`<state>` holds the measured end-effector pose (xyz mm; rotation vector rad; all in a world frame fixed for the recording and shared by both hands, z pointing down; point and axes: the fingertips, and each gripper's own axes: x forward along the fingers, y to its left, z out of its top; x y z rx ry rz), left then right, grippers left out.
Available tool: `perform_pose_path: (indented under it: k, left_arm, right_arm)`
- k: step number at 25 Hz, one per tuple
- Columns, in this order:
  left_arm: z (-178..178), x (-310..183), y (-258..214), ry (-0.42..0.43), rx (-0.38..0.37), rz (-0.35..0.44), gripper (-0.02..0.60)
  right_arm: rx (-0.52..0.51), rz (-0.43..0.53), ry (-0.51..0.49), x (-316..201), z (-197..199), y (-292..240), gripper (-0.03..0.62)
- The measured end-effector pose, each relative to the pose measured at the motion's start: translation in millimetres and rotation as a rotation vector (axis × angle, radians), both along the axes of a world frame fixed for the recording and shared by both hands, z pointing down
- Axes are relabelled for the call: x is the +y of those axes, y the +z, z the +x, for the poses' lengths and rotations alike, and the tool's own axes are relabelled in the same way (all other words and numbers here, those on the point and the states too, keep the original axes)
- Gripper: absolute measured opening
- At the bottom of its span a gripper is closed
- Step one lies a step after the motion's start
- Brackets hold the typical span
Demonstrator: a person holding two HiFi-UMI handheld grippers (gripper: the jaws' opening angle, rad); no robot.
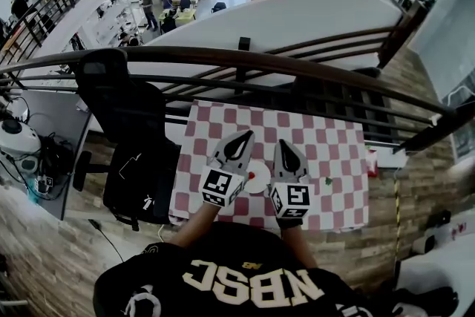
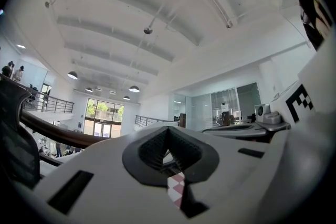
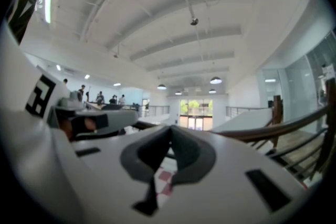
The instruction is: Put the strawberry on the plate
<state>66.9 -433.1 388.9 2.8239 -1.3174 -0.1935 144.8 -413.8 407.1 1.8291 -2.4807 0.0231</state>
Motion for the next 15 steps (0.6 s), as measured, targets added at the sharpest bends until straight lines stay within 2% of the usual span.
perform_pose_path:
  k: [15]
  left_arm:
    - [22.3, -9.6, 5.5, 0.067, -0.012, 0.008, 0.015]
  right_arm:
    - [0.025, 0.007, 0.051, -6.6, 17.2, 2.9, 0.018]
